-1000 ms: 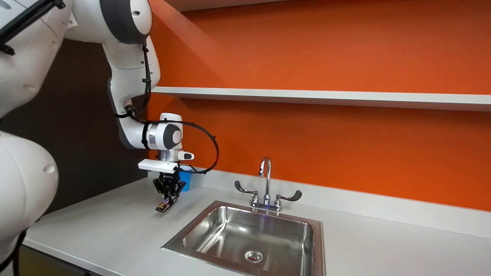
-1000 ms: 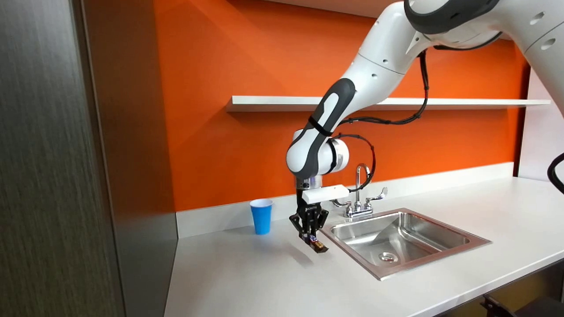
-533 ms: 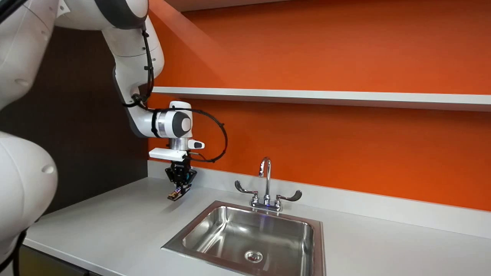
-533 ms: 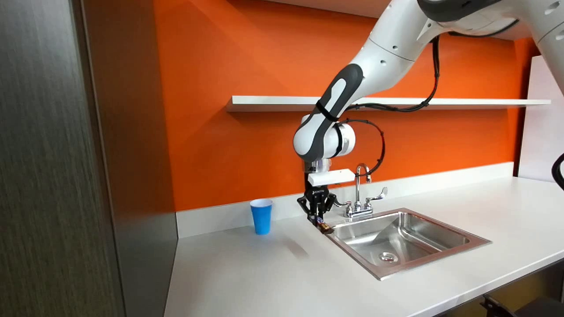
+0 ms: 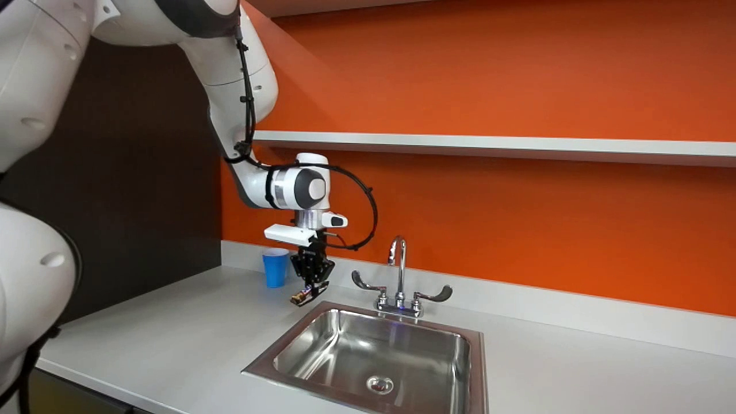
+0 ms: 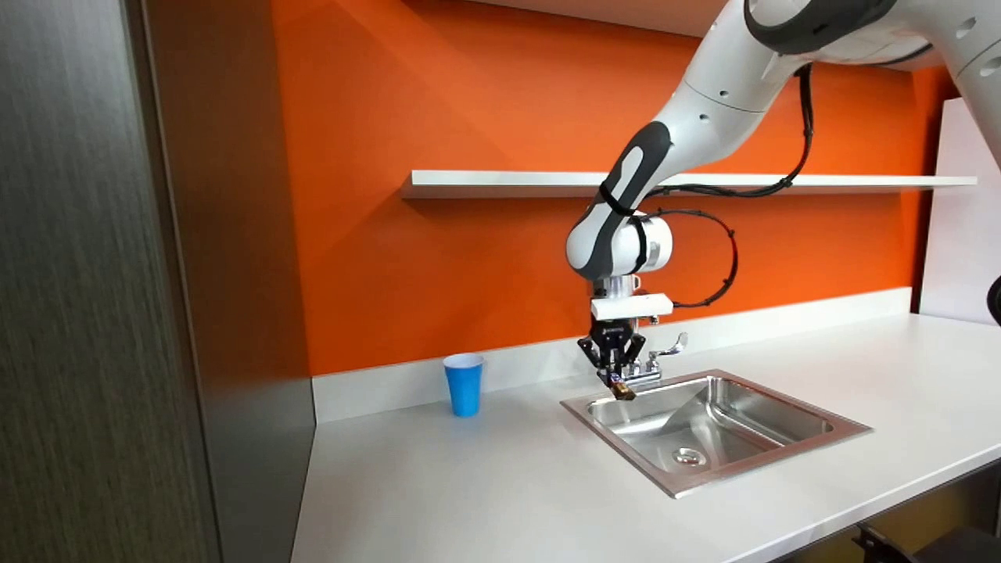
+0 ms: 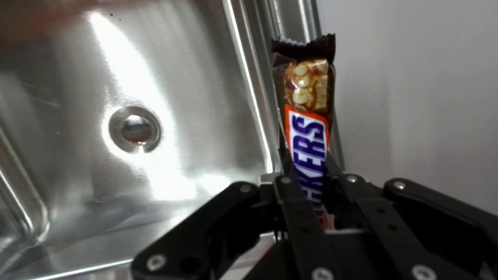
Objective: Put the chocolate bar in the sink
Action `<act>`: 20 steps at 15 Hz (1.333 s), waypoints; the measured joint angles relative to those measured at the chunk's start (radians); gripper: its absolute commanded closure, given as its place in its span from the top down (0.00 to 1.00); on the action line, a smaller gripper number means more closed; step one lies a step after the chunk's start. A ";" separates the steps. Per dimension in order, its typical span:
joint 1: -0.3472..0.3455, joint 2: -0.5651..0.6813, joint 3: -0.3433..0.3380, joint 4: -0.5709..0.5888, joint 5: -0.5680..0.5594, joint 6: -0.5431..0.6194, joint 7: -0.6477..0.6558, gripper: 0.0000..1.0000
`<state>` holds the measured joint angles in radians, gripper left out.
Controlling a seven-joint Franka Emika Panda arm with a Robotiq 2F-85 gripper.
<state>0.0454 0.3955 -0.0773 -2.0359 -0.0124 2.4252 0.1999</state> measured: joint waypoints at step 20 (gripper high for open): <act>-0.104 0.272 -0.053 0.018 0.120 0.073 0.017 0.05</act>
<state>-0.0582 0.6677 -0.1308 -2.0179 0.1078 2.4985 0.2173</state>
